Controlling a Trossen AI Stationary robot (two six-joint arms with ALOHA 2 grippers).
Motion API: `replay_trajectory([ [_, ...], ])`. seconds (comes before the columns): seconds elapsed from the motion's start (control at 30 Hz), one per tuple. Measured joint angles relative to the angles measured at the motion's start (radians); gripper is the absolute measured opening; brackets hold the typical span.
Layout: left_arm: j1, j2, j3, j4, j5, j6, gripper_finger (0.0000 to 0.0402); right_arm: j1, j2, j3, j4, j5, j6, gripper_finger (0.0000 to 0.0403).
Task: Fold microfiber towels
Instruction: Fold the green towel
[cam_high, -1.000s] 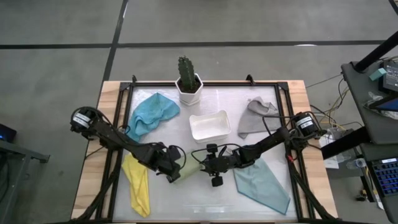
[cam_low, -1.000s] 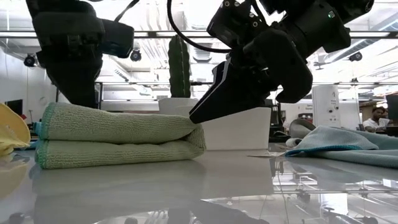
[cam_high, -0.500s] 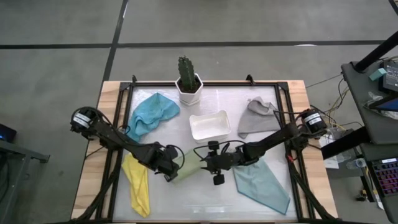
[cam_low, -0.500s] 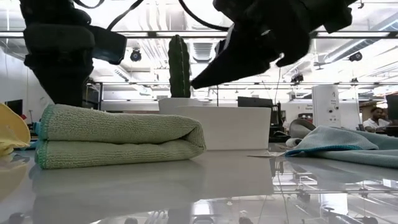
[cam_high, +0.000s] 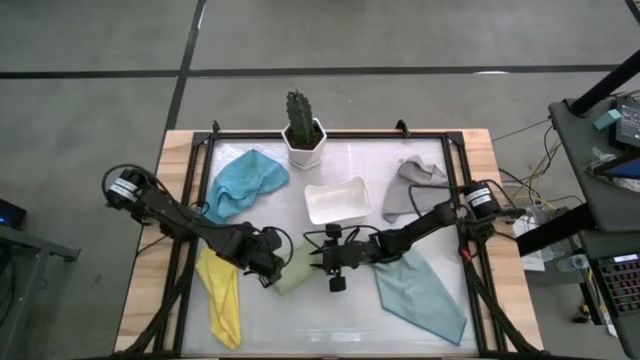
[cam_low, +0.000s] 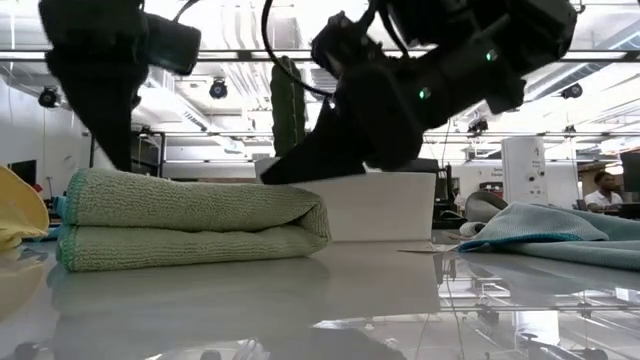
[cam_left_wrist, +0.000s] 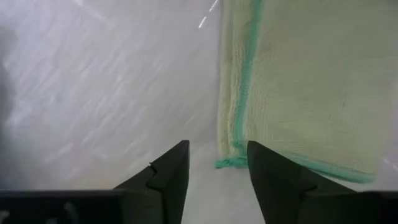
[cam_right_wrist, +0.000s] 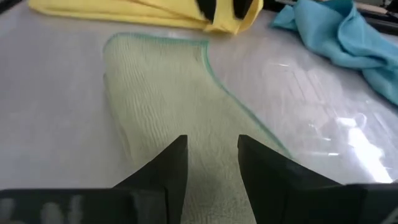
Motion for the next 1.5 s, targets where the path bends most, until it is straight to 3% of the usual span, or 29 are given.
replay_trajectory([
  [0.1, -0.006, -0.023, 0.017, 0.045, 0.0, 0.096, 0.0145, -0.004, 0.026, 0.007, 0.001, 0.0, 0.003, 0.0132],
  [0.3, -0.102, -0.008, -0.019, 0.359, 0.007, 0.382, 0.0135, -0.006, 0.091, 0.053, -0.001, 0.0, 0.022, 0.0132],
  [0.8, -0.14, 0.128, -0.154, 0.531, 0.045, 0.295, 0.0005, -0.018, 0.116, 0.076, -0.061, 0.001, 0.026, 0.0132],
  [1.1, -0.14, 0.13, -0.167, 0.553, 0.088, 0.28, 0.0004, -0.023, 0.109, 0.077, -0.084, 0.003, 0.024, 0.0132],
  [1.5, -0.14, -0.016, -0.169, 0.467, 0.115, 0.285, 0.0004, -0.023, 0.036, 0.073, -0.144, 0.011, 0.005, 0.0132],
])
